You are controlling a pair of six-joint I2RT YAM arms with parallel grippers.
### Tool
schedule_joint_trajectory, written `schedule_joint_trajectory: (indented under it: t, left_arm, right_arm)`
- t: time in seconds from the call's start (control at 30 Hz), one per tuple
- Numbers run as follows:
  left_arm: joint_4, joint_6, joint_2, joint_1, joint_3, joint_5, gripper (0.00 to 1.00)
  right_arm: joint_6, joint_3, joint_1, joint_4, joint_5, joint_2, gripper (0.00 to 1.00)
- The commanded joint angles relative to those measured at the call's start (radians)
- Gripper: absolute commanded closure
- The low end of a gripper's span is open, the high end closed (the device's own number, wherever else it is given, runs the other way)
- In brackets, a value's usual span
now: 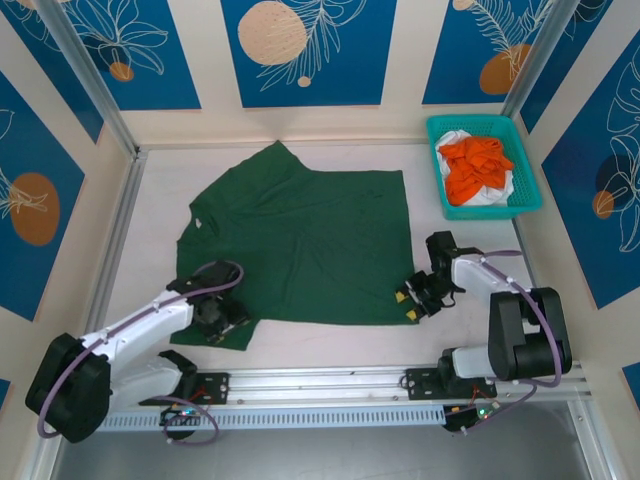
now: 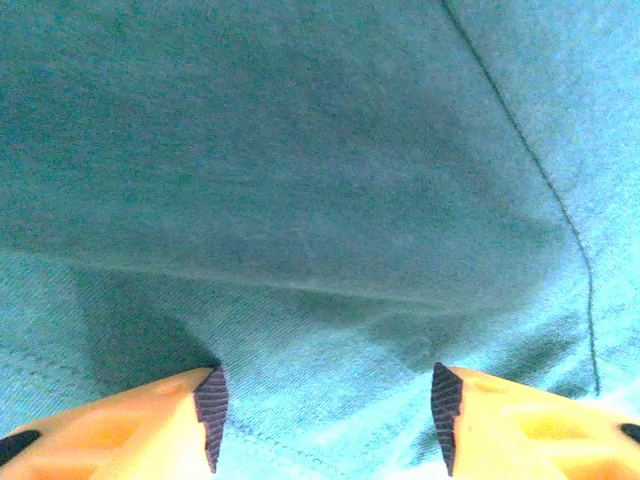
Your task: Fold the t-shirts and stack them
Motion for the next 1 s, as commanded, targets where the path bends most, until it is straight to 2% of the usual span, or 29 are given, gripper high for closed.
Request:
schedule_joint_trajectory:
  t: [0.0,0.13,0.3,0.53,0.7,0.87,0.97]
  left_arm:
    - [-0.127,-0.028,-0.029,-0.012,0.147,-0.109,0.33]
    - [-0.247,0.072,0.046,-0.011,0.406,-0.215,0.22]
    - [-0.311,0.193,0.224,0.034,0.710,-0.273,0.20]
    - [-0.231,0.320,0.562,0.181,1.070,-0.176,0.33]
    - [-0.210,0.480,0.919,0.228,1.457,-0.165,0.38]
    - [-0.254,0.635,1.322,0.245,1.966,-0.196,0.45]
    - [-0.194,0.636,1.513,0.275,2.179,-0.145,0.51]
  right_arm:
    - [-0.057,0.007,-0.026,-0.054,-0.029,-0.056,0.58]
    - [-0.086,0.033,-0.030,-0.074,-0.039,-0.116,0.48]
    - [-0.127,0.058,-0.012,-0.044,-0.098,-0.182,0.43]
    - [-0.237,0.177,0.173,-0.050,-0.091,-0.114,0.40]
    - [-0.214,0.241,0.286,-0.038,-0.021,-0.037,0.39]
    - [-0.181,0.386,0.347,-0.171,0.045,0.085,0.48]
    - [-0.152,0.450,0.375,-0.215,0.110,0.120,0.54]
